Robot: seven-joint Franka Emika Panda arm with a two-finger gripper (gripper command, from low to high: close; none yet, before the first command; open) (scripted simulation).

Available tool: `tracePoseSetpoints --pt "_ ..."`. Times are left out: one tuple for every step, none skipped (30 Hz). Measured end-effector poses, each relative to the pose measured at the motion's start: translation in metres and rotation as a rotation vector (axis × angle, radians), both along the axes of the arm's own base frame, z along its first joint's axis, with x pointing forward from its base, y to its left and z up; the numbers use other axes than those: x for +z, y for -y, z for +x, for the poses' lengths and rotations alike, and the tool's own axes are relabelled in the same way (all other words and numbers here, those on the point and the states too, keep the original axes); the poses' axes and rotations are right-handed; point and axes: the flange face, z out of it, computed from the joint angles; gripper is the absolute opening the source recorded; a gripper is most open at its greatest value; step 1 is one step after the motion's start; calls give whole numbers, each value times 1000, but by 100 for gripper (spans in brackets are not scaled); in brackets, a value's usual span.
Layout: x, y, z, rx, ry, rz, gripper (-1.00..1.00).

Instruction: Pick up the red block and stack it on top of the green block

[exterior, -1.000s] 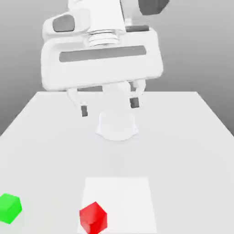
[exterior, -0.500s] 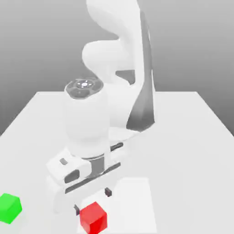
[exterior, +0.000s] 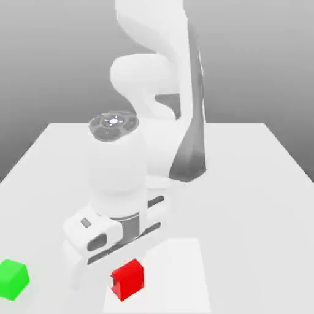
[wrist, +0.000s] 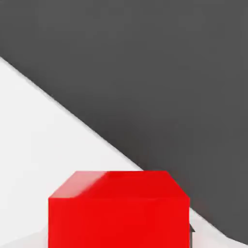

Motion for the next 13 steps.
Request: tracePoseSetpoints --pt "4 25 -2 -20 -1 0 -100" --pt "8 50 -6 -40 -1 0 -100" --pt "12 75 -11 -60 -1 1 -100" --pt "16 100 -18 -80 -1 1 -100" --pt "21 125 -26 -100 0 1 -100" --pt "20 150 -34 -119 2 1 -100" --pt "12 167 -39 -131 4 0 -100" --pt "1 175 -42 -137 4 -1 -100" --pt "-13 180 -44 -141 4 0 -100" --pt "-25 182 -46 -143 4 0 100" --pt "-25 182 -46 -143 4 0 100" --pt "-25 182 -46 -143 4 0 100" --pt "-25 182 -46 -143 4 0 100"
